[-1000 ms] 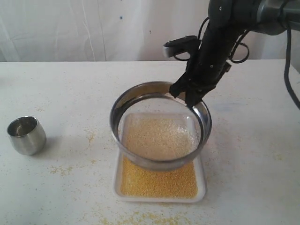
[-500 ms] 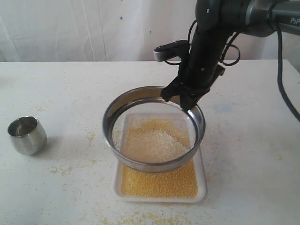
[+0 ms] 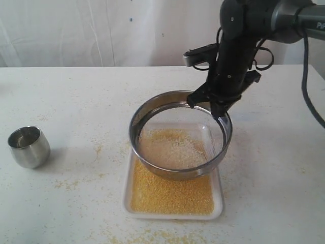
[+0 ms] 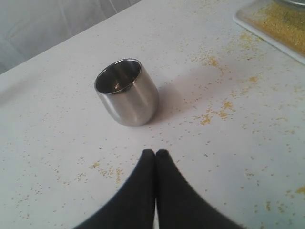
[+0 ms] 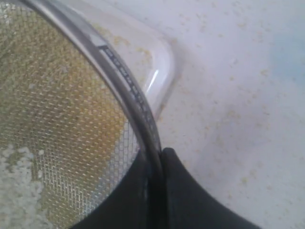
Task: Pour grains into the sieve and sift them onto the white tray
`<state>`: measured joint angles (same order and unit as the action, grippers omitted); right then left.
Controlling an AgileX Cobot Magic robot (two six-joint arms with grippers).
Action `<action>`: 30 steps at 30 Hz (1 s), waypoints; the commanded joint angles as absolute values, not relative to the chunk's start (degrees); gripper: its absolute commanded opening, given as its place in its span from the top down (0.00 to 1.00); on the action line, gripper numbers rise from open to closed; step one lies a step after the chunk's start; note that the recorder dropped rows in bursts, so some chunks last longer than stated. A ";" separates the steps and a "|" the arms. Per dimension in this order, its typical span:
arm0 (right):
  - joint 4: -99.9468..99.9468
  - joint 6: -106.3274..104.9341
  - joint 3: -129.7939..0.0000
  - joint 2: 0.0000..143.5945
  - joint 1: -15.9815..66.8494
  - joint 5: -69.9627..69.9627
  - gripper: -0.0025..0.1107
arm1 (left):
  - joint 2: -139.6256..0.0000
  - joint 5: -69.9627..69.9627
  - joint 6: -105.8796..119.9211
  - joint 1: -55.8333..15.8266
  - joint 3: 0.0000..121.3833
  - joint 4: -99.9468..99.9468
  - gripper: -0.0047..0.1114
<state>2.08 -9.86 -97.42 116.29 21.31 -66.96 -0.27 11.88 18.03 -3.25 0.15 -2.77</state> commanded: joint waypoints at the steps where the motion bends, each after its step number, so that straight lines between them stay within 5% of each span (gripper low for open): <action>1: 21.85 -31.22 -97.30 115.57 23.66 -69.96 0.98 | 0.00 12.01 17.98 -3.50 0.00 -2.94 0.95; 6: -6.72 1.69 -97.32 115.58 22.94 -66.28 0.98 | 0.00 12.01 17.98 -3.50 0.00 -2.94 0.95; 12: 17.24 -32.04 -97.32 115.41 24.01 -69.96 0.98 | 0.00 12.01 17.98 -3.50 0.00 -2.94 0.95; 16: -11.64 -3.21 -97.21 115.52 22.61 -67.96 0.98 | 0.00 12.01 17.98 -3.50 0.00 -2.94 0.95; 22: 18.89 -30.05 -97.21 115.64 22.75 -69.96 0.98 | 0.00 12.01 17.98 -3.50 0.00 -2.94 0.95; 27: -3.62 -5.02 -97.21 115.52 21.67 -64.77 0.98 | 0.00 12.01 17.98 -3.50 0.00 -2.94 0.95; 30: 7.89 -12.41 -97.21 115.52 21.28 -66.84 0.98 | 0.00 12.01 17.98 -3.50 0.00 -2.94 0.95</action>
